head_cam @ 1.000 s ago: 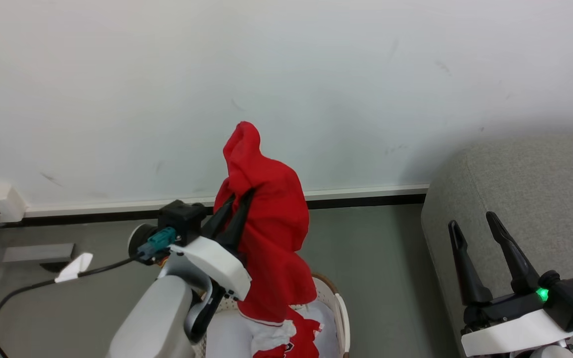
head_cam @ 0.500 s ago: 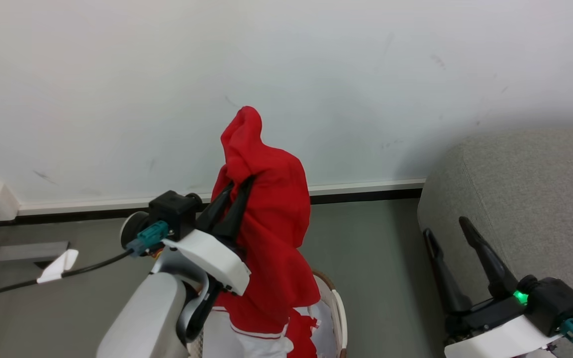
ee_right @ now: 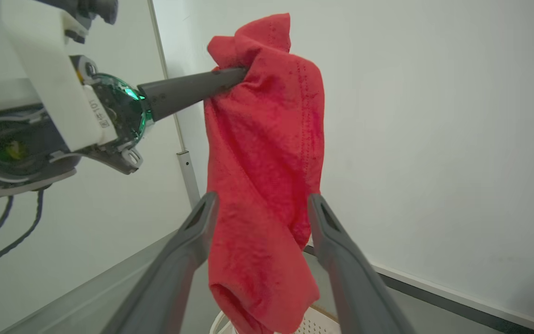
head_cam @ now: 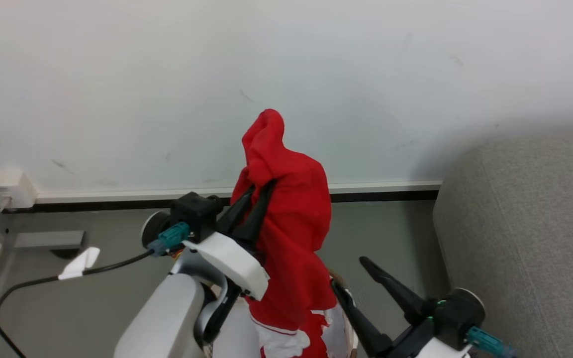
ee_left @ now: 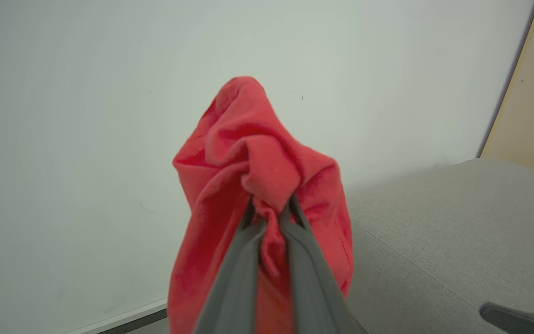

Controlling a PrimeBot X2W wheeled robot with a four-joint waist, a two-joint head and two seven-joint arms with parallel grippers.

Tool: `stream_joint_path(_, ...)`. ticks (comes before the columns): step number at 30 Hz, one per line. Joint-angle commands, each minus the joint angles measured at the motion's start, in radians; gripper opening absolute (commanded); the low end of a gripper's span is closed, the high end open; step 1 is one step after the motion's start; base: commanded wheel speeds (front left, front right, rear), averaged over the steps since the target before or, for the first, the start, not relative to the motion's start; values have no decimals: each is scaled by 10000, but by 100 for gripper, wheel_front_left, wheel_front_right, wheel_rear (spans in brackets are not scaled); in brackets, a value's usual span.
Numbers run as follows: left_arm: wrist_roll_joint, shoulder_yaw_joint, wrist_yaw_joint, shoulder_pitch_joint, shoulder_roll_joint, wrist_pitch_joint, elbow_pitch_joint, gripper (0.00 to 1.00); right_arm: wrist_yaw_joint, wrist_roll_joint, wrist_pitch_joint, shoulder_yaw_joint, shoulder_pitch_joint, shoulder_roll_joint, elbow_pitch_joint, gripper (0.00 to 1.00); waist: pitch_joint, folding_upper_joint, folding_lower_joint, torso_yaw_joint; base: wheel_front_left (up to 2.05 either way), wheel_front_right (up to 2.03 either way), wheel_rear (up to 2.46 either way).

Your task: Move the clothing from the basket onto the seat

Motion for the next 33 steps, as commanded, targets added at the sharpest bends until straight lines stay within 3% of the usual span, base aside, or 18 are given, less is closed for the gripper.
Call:
stream_joint_path(1,-104,-57,-44,-135,-33,-59,46,0,-21,104,8,175,-206,45,214,100,-4,0,-1,113,0,0,0)
stream_joint_path(13,-355,-857,-169,-277,-437,-125,315,0,-21,496,8,1290,-1726,666,2445,100,-73,0,-1,817,0,0,0)
stream_joint_path(26,-740,-2025,-284,-484,-662,-101,409,0,-21,1518,8,2864,-2874,892,4998,100,-238,0,-1,1839,0,0,0)
stream_joint_path(32,-976,-2281,-196,-497,-690,-97,334,0,-21,1900,8,3053,-3218,1080,5648,100,-287,0,-1,2078,0,0,0)
stream_joint_path(33,-985,-2291,-179,-476,-688,-103,333,0,-21,1919,8,3025,-3234,1084,5695,54,-294,0,-1,2102,0,0,0)
